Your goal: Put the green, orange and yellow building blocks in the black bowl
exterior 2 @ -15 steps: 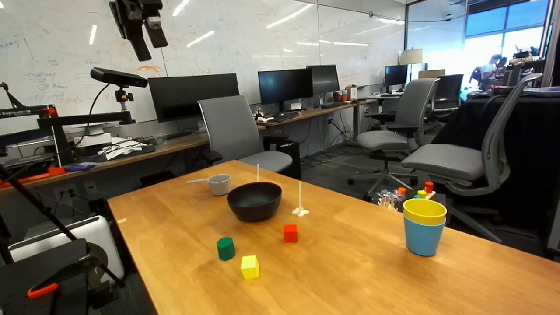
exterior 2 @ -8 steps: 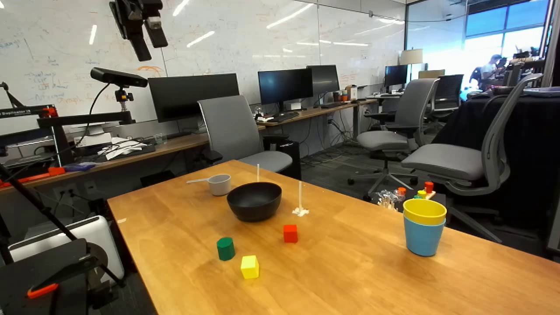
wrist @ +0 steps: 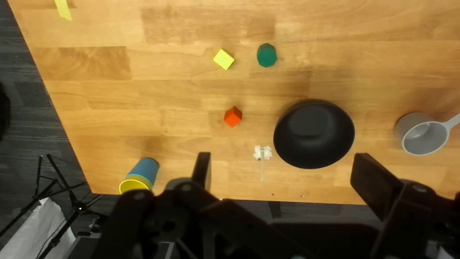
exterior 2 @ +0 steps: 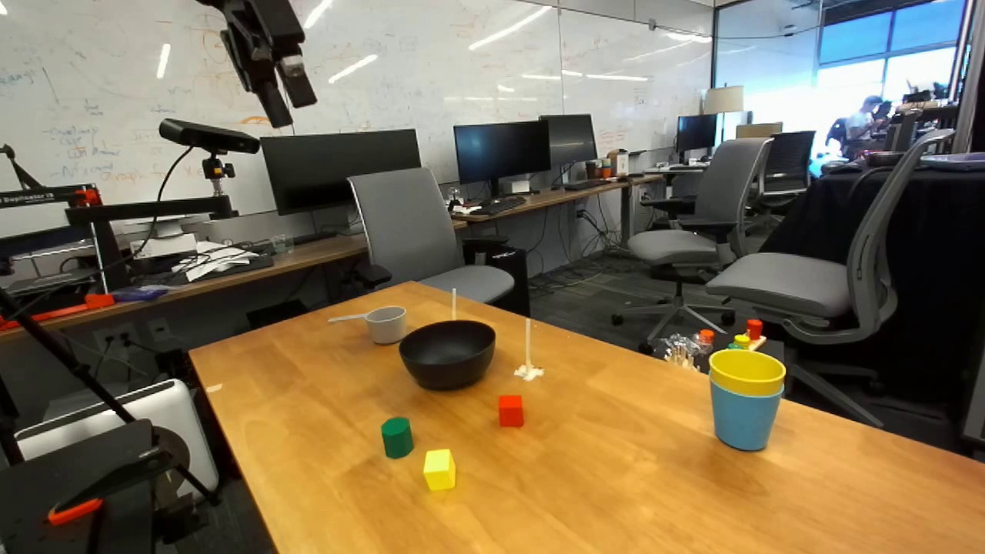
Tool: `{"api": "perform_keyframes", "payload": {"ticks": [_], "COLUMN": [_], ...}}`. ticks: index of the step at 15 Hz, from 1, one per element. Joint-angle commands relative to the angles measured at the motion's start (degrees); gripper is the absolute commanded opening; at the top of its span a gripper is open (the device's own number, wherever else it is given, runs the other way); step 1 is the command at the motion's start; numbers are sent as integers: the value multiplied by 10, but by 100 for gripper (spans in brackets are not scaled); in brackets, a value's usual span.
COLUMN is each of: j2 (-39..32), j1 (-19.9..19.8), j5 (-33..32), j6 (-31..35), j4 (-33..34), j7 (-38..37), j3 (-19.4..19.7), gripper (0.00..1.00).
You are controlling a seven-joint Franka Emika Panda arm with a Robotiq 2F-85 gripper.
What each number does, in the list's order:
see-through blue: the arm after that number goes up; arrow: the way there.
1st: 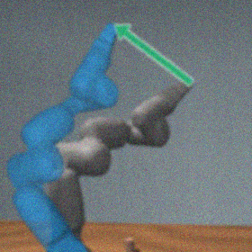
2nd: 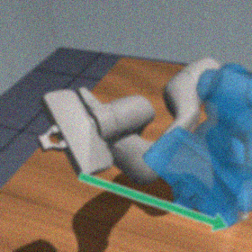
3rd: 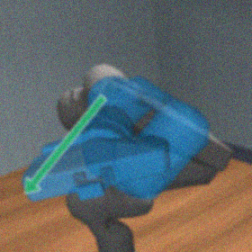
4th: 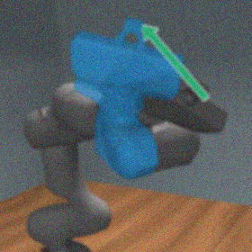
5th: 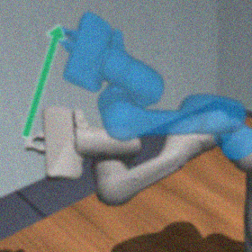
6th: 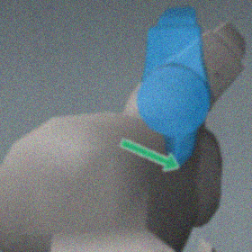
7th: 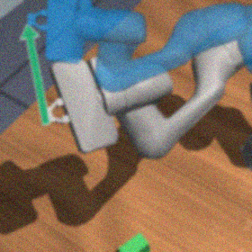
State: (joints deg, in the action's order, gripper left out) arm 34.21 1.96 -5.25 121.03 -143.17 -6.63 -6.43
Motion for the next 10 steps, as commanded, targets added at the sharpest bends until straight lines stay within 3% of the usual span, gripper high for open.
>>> {"api": "perform_keyframes", "payload": {"ticks": [1,5,10], "j2": [-44,-110,-202], "j1": [-22,-31,-27], "j5": [-37,-62,-53], "j6": [53,75,91], "j4": [-11,-15,12], "j7": [-80,-165,-240], "j3": [-36,-58,-53], "gripper": [100,100,100]}}
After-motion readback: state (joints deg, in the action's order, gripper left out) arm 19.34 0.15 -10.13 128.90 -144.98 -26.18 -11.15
